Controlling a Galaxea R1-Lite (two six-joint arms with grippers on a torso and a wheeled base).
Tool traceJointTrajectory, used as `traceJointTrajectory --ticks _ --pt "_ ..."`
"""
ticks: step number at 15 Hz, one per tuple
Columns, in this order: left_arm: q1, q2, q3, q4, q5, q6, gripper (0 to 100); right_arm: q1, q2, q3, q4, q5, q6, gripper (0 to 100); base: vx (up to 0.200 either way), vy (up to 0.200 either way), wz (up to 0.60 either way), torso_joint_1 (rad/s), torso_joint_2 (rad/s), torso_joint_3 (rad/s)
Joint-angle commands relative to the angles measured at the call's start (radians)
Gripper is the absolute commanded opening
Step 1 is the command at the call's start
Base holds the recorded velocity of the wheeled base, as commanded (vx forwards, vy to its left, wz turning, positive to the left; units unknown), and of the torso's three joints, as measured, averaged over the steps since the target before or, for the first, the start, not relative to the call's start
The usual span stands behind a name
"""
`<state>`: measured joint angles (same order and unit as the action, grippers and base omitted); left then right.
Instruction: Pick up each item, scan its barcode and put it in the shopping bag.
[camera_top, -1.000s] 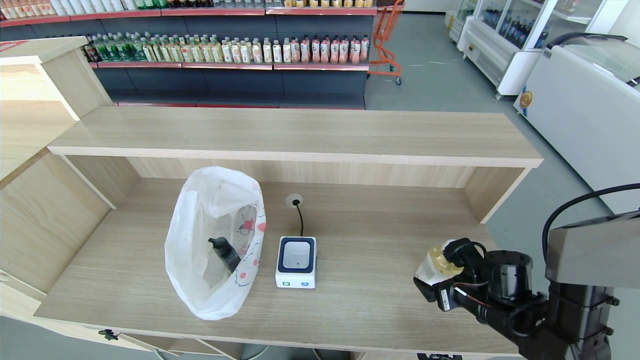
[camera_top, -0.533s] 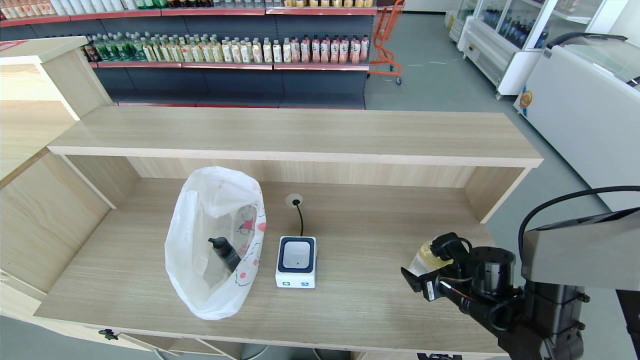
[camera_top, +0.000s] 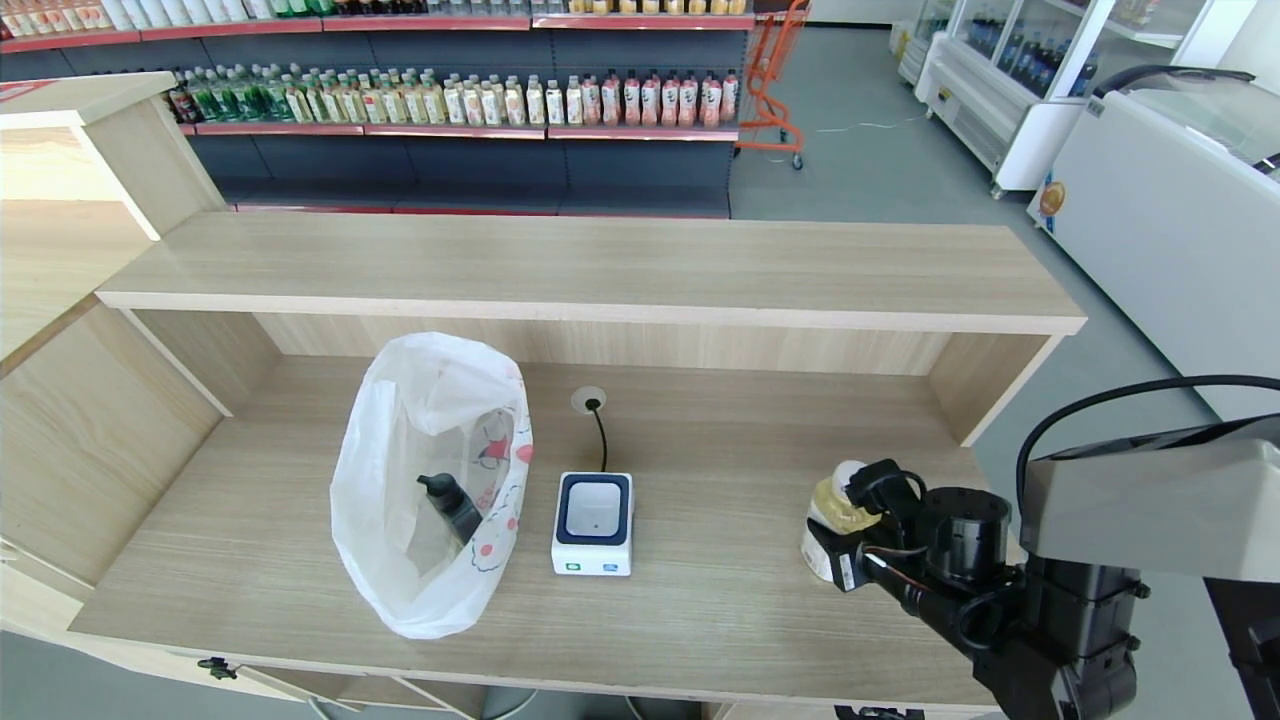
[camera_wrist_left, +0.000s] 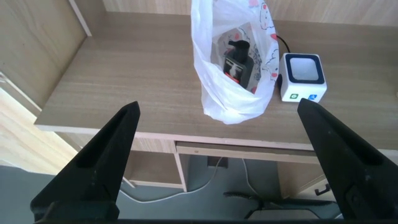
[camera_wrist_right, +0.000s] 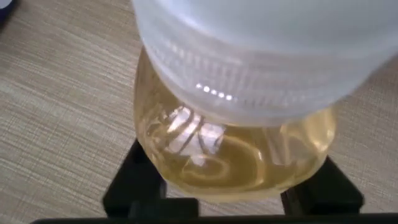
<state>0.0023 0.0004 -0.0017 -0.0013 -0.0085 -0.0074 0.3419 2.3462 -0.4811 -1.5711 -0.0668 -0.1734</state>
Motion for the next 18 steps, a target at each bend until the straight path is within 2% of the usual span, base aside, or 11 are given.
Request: traceJointTrajectory --ticks 1,9,11,13,15,16,18 --pt "-0.001 0.000 0.000 0.000 0.001 0.000 100 0.000 0.007 -0.014 0.000 -0.002 -0.011 0 0.000 0.000 0.00 0.000 0.00 0.000" --pt "-0.001 0.000 0.000 0.000 -0.001 0.000 100 0.012 0.016 0.007 0.000 -0.002 -0.043 0 0.000 0.000 0.00 0.000 0.00 0.000" --pt "-0.001 0.000 0.000 0.000 0.001 0.000 100 0.012 -0.045 -0.001 0.000 0.009 0.011 0 0.000 0.000 0.00 0.000 0.00 0.000" --pt "-0.001 0.000 0.000 0.000 0.001 0.000 100 0.003 -0.116 -0.002 0.013 0.050 0.089 0 0.000 0.000 0.00 0.000 0.00 0.000" --pt "-0.001 0.000 0.000 0.000 0.001 0.000 100 -0.041 -0.235 0.016 0.071 0.162 0.161 0 0.000 0.000 0.00 0.000 0.00 0.000" --pt "-0.001 0.000 0.000 0.000 -0.001 0.000 100 -0.043 -0.252 0.021 0.083 0.176 0.180 0 0.000 0.000 0.00 0.000 0.00 0.000" --pt "0.001 0.000 0.000 0.000 -0.001 0.000 100 -0.040 -0.449 0.059 0.273 0.338 0.307 0 0.000 0.000 0.00 0.000 0.00 0.000"
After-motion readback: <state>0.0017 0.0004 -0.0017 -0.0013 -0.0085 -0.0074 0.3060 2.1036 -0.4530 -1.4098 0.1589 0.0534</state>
